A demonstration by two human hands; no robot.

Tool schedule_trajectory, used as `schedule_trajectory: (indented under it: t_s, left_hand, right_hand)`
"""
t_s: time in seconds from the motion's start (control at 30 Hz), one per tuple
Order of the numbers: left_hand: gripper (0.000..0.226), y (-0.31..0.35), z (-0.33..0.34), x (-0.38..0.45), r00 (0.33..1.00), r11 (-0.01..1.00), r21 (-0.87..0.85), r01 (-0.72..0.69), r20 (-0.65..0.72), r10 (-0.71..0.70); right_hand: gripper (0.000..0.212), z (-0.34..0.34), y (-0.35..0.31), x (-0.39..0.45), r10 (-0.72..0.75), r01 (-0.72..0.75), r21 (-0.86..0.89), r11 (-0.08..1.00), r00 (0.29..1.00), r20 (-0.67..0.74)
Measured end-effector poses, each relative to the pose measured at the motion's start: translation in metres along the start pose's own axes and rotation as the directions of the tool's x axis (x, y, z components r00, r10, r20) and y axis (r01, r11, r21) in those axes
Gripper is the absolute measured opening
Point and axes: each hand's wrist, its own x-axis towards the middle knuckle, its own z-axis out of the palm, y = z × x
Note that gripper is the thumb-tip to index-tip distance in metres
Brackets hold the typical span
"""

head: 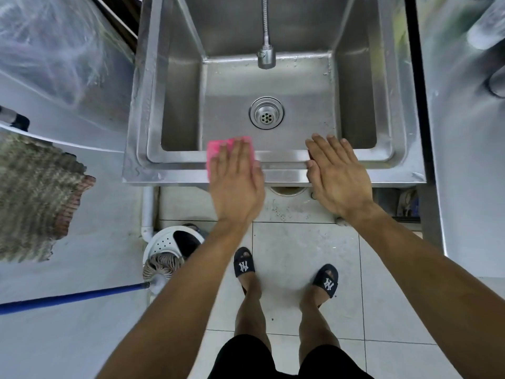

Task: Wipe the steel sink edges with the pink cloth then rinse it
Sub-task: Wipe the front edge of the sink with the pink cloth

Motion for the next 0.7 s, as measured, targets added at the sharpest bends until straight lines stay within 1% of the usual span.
schedule_trajectory:
  t_s: [0.07,0.1,0.17,0.2,0.23,0.27,0.3,0.33,0.4,0.47,0.5,0.53,0.6,0.63,0.7]
  left_hand:
    - [0.057,0.021,0.006,-0.003,0.992,0.992,-0.038,-0.122,0.018,0.123]
    - [0.056,0.019,0.007,-0.004,0.979,0.978,-0.06,-0.201,0.023,0.202]
    - [0.056,-0.004,0.002,-0.002,0.928,0.927,-0.074,-0.367,0.041,0.371]
    - [0.057,-0.02,-0.002,0.0,0.897,0.899,-0.059,-0.434,0.063,0.437]
    - [0.058,-0.039,-0.006,0.001,0.878,0.883,-0.036,-0.469,0.087,0.47]
    - [0.059,-0.061,-0.012,0.003,0.878,0.883,-0.007,-0.469,0.103,0.467]
    - [0.06,-0.085,-0.018,0.004,0.895,0.899,0.018,-0.437,0.109,0.433]
    - [0.061,-0.108,-0.025,0.004,0.923,0.927,0.027,-0.374,0.111,0.369]
    - [0.062,-0.136,-0.037,0.001,0.98,0.983,0.02,-0.184,0.085,0.181]
    - [0.061,-0.13,-0.036,0.001,0.998,0.999,0.015,-0.033,0.053,0.033]
    - [0.059,-0.117,-0.032,0.001,0.999,1.0,0.007,-0.008,0.042,0.008]
    - [0.058,-0.102,-0.028,0.002,0.999,1.0,-0.008,-0.017,0.047,0.017]
    - [0.057,-0.08,-0.021,0.003,0.99,0.993,-0.042,-0.113,0.078,0.116]
    - [0.057,-0.082,-0.02,0.003,0.975,0.98,-0.055,-0.193,0.103,0.198]
    - [0.058,-0.109,-0.025,0.007,0.914,0.924,-0.035,-0.382,0.135,0.383]
  right_hand:
    - [0.059,0.0,-0.004,0.001,0.012,-0.012,-0.008,1.0,1.0,-0.004]
    - [0.059,0.0,-0.006,0.001,0.016,-0.017,-0.003,1.0,1.0,-0.016]
    - [0.057,0.0,-0.011,0.002,0.015,-0.015,0.017,1.0,0.999,-0.028]
    - [0.057,-0.001,-0.014,0.003,0.004,-0.003,0.027,1.0,1.0,-0.022]
    - [0.058,-0.001,-0.019,0.004,-0.016,0.016,0.038,0.999,1.0,-0.009]
    - [0.059,-0.001,-0.026,0.006,-0.042,0.041,0.052,0.998,0.999,0.008]
    - [0.06,-0.001,-0.034,0.009,-0.068,0.066,0.065,0.996,0.997,0.033]
    - [0.062,0.001,-0.045,0.012,-0.092,0.087,0.071,0.994,0.994,0.062]
    - [0.066,0.006,-0.066,0.019,-0.119,0.115,0.051,0.992,0.987,0.106]
    - [0.068,0.012,-0.084,0.027,-0.135,0.134,0.017,0.991,0.984,0.117]
    - [0.068,0.014,-0.09,0.03,-0.141,0.14,0.011,0.99,0.983,0.12]
    - [0.067,0.014,-0.094,0.034,-0.143,0.143,0.012,0.99,0.982,0.123]
    - [0.066,0.013,-0.093,0.037,-0.172,0.172,0.015,0.985,0.976,0.132]
    - [0.064,0.013,-0.09,0.037,-0.209,0.209,0.01,0.978,0.968,0.141]
    - [0.061,0.01,-0.08,0.036,-0.315,0.32,-0.001,0.948,0.933,0.173]
